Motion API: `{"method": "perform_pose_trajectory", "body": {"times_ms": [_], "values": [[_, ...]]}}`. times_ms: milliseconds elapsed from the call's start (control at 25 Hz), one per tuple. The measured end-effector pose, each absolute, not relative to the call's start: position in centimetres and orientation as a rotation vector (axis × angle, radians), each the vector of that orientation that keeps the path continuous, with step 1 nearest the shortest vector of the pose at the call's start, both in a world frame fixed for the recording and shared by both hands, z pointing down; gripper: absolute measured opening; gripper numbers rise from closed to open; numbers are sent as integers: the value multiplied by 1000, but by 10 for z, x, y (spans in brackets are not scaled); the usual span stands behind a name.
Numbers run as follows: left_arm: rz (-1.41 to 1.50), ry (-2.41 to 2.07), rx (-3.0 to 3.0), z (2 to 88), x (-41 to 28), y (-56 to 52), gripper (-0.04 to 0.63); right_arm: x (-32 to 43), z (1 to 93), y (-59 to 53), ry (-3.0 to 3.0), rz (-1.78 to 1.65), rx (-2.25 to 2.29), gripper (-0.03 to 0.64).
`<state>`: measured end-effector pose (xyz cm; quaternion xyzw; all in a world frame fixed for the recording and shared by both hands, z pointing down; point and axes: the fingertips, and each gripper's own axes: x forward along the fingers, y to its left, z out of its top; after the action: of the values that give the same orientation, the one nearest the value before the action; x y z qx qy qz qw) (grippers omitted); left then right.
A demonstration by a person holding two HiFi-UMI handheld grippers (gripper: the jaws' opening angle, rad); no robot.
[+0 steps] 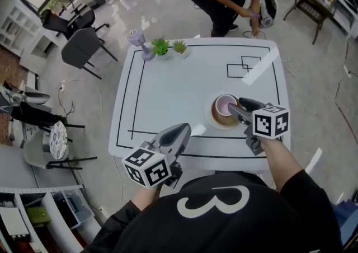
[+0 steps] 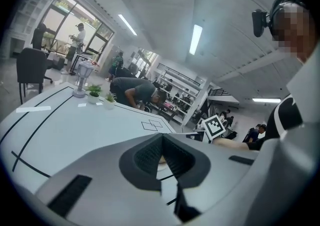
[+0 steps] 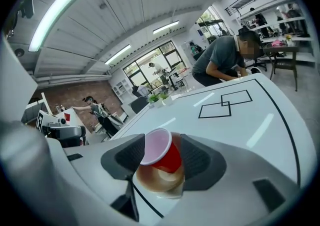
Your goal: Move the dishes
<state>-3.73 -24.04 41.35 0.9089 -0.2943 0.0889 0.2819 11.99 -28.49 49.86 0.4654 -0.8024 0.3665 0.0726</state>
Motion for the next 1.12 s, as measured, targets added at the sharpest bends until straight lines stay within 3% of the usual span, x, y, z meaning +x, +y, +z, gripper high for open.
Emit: {"method": "perform_pose_trajectory", "body": {"times_ms": [560,680,1120], "values": [[248,-844,2411,424,-55,-238,2,118,508,-289,-2351,1158,1473,86],[233,-853,2414,421,-58,-239,2,124,507,-289,-2321,1128,1511,27],[204,-888,2388,419,-73,-230,2,122,485,-284,-2338,1082,1555,21]]}}
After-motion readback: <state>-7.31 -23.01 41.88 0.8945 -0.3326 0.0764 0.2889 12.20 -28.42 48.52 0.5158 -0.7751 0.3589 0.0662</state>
